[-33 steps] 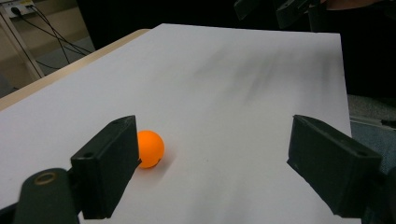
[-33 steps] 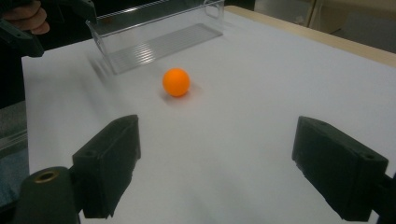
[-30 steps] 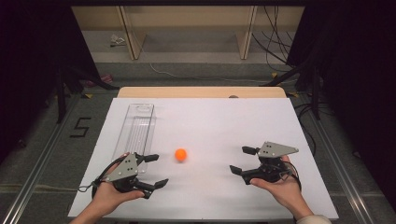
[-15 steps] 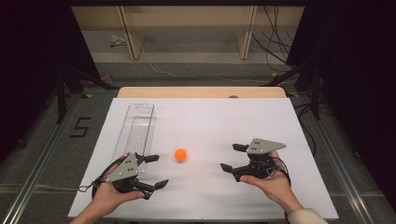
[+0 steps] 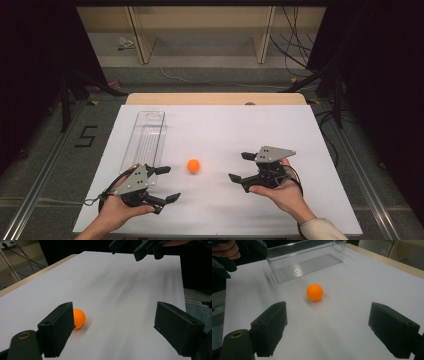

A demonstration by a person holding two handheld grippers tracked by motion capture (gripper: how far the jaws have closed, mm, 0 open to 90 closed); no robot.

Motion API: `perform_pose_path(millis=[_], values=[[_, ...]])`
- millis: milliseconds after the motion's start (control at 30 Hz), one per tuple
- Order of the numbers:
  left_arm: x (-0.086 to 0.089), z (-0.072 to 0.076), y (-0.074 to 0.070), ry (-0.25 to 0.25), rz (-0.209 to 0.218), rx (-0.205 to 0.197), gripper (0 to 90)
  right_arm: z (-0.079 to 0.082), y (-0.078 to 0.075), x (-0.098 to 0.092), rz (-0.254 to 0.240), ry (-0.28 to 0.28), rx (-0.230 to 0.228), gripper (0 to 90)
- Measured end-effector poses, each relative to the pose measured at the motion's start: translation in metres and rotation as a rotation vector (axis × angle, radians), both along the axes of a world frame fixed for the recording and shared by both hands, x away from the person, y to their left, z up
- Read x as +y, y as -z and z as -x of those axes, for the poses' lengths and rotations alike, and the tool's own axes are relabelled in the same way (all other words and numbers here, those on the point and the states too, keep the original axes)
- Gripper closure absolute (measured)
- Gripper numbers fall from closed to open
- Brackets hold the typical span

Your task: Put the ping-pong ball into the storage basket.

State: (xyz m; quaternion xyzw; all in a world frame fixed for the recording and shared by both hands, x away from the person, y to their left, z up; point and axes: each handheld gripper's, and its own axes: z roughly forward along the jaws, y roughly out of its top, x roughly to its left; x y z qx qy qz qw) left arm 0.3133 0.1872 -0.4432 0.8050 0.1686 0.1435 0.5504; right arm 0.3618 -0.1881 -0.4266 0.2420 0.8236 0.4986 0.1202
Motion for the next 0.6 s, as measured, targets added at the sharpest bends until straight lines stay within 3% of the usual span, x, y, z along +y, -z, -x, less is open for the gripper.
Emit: perform_pose_path(millis=[600], values=[[0.0,0.0,0.0,0.006,-0.005,0.003,15.9,-0.011,0.002,0.02,0.013,-0.031,0.005,16.2]])
